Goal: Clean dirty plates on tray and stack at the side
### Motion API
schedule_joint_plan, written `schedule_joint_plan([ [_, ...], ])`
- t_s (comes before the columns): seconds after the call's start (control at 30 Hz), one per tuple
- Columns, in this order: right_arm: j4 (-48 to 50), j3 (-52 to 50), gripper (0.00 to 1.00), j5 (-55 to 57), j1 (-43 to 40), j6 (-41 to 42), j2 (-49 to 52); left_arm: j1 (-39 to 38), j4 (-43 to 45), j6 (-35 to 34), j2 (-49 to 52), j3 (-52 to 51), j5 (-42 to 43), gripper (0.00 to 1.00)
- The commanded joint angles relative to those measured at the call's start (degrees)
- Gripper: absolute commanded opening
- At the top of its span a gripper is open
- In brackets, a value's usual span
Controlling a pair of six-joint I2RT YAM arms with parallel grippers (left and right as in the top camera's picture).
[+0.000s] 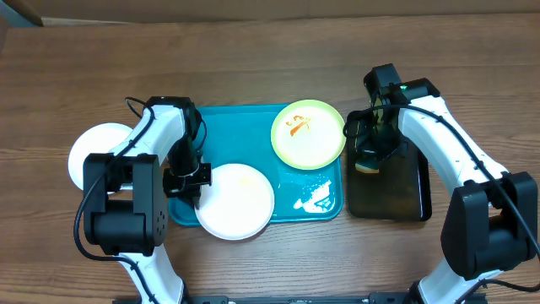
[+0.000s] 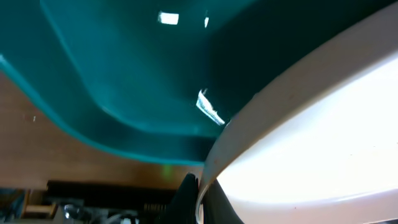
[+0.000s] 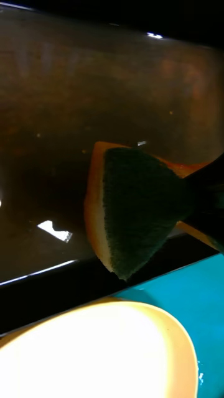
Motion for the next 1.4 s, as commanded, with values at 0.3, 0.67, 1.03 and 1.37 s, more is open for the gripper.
schedule_joint_plan([
  [0.3,2.89,-7.72,0.04,1.60,0.20,1.42,-0.42,0.31,-4.46,-3.15,-0.13,1.79,-4.20,0.04],
  [0.67,5.55,-9.20,0.04,1.44,0.20,1.49,-0.42,0.26,-0.28,-6.82,-0.13,1.90,-6.47,0.04],
  [1.03,24.90,-22.67,0.04,-10.93,0.20,1.40,-0.37,0.26,-0.31,-6.73,-0.13,1.90,-6.51,0.04],
  [1.37,12.85,-7.06,0.04,-13.70,-6.71,1.51,-1.44,0.26,-0.13,-6.54,-0.13,1.90,-6.51,0.04],
])
